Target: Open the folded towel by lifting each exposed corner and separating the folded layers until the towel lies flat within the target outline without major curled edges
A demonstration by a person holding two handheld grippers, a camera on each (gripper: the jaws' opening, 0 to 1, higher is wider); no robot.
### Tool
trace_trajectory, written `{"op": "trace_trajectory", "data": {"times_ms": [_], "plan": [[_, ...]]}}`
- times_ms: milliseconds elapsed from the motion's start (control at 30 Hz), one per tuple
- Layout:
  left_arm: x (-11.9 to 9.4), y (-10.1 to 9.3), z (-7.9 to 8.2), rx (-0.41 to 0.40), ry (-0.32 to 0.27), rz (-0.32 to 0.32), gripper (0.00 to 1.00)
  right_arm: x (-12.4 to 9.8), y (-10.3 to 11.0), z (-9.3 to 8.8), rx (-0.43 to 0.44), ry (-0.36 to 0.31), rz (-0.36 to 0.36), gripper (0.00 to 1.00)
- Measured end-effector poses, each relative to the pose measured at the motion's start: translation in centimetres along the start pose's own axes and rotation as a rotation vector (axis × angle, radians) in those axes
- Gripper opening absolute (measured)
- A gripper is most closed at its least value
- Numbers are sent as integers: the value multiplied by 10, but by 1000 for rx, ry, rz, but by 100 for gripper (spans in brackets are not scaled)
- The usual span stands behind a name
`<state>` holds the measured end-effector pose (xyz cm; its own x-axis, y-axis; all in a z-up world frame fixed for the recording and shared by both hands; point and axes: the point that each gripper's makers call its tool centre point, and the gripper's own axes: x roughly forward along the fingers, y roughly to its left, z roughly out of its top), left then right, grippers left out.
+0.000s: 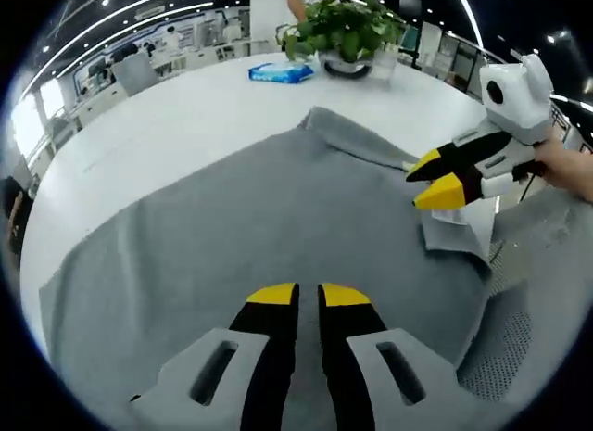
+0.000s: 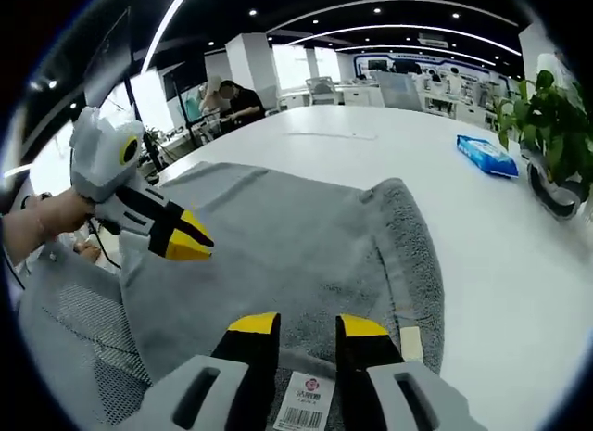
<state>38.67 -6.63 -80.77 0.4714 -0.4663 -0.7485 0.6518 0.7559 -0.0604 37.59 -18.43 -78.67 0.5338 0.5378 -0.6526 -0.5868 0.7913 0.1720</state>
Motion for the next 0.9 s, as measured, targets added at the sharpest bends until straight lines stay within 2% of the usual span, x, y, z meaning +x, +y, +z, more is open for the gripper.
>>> {"op": "trace_trajectory", "data": {"times_ms": [67, 100, 133, 167, 200, 400, 467, 567, 667, 767, 900], "plan": [[5, -4, -4, -20, 7, -2, 7, -4, 7, 4, -48, -17, 6, 20], [9, -7, -12, -14, 31, 2, 7, -5, 11, 4, -61, -16, 12, 20], [8, -6, 2, 67, -51, 3, 7, -7, 17, 3, -78, -12, 22, 20], [6, -6, -4, 53, -12, 16, 7, -8, 21, 2, -93, -7, 27, 20], [6, -6, -6, 29, -3, 17, 7, -9, 26, 0, -118, 2, 32, 20], [4, -6, -6, 24, -33, 7, 7, -5, 32, -11, -216, 59, 18, 20], [5, -6, -6, 38, -37, 5, 7, -2, 31, -16, -203, 87, 20, 18], [5, -5, -5, 39, -45, 0, 6, 2, 25, -33, -203, 166, 6, 10], [5, -6, -5, 45, -46, -8, 6, 6, 25, -41, -200, 197, 6, 7], [5, -6, -5, 51, -46, -9, 6, 8, 27, -39, -195, 195, 8, 1], [5, -6, -5, 53, -47, -7, 6, 7, 27, -39, -196, 200, 8, 0]]}}
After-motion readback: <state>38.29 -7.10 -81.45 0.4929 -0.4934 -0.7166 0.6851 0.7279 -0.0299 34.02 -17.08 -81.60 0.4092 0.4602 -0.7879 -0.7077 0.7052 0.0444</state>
